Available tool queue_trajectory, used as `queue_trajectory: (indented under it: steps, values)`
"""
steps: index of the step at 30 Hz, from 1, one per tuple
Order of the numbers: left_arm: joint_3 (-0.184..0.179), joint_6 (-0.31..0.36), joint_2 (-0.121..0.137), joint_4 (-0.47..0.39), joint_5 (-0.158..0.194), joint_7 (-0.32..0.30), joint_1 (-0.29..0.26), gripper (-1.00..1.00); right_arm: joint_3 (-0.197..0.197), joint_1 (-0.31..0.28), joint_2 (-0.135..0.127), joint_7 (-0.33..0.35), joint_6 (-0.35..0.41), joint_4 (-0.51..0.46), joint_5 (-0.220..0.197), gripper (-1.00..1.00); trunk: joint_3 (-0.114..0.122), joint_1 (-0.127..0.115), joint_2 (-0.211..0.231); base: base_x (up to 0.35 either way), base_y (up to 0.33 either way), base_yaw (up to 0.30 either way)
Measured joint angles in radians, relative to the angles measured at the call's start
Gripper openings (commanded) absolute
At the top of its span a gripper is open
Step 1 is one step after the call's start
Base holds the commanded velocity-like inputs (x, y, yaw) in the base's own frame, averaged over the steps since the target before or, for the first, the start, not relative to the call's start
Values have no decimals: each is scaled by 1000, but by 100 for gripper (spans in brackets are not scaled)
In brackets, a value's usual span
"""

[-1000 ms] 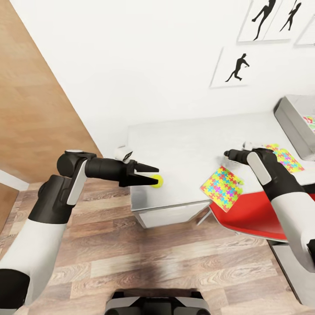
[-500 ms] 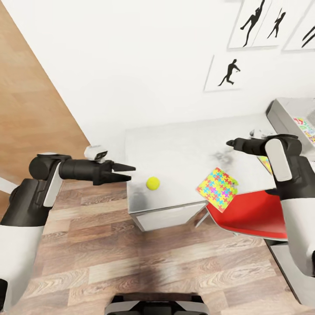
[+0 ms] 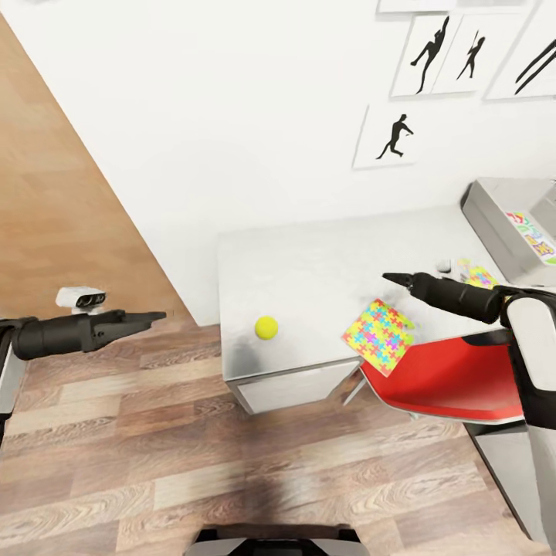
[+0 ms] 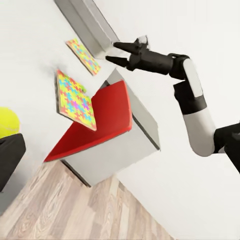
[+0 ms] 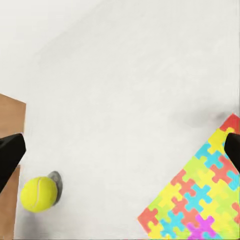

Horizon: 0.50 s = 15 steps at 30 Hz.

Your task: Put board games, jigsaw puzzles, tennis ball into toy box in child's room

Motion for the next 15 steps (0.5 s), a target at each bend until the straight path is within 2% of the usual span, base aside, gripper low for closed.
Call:
queue_trajectory:
  steps: [1, 4, 6, 7, 11, 13, 15]
  values:
    - [36, -4, 10, 2, 0, 0, 27, 100, -1, 46, -3, 35, 0, -16, -54, 100, 1, 0, 0, 0, 0, -6]
    - [84, -8, 22, 9, 0, 0, 73, 100, -2, 118, -3, 95, -1, -32, -116, 100, 6, 0, 0, 0, 0, -4]
    - [133, -11, 31, 16, -2, 0, 140, 100, -2, 206, 0, 183, 0, -42, -157, 100, 9, 0, 0, 0, 0, -1]
    - [146, -11, 33, 17, -2, 0, 158, 100, -2, 229, 1, 208, 0, -43, -163, 100, 11, 0, 0, 0, 0, 0]
    - [243, -21, 37, 21, 1, 0, 246, 100, -2, 364, 5, 344, -20, -47, -176, 100, 17, 0, 0, 0, 0, 0]
    - [288, -26, 37, 21, 3, 0, 281, 100, 1, 421, 6, 409, -76, -48, -175, 100, 20, 0, 0, 0, 0, 0]
    - [310, -27, 36, 22, 4, 0, 301, 100, 4, 456, 6, 456, -119, -49, -175, 100, 24, 0, 0, 0, 0, 0]
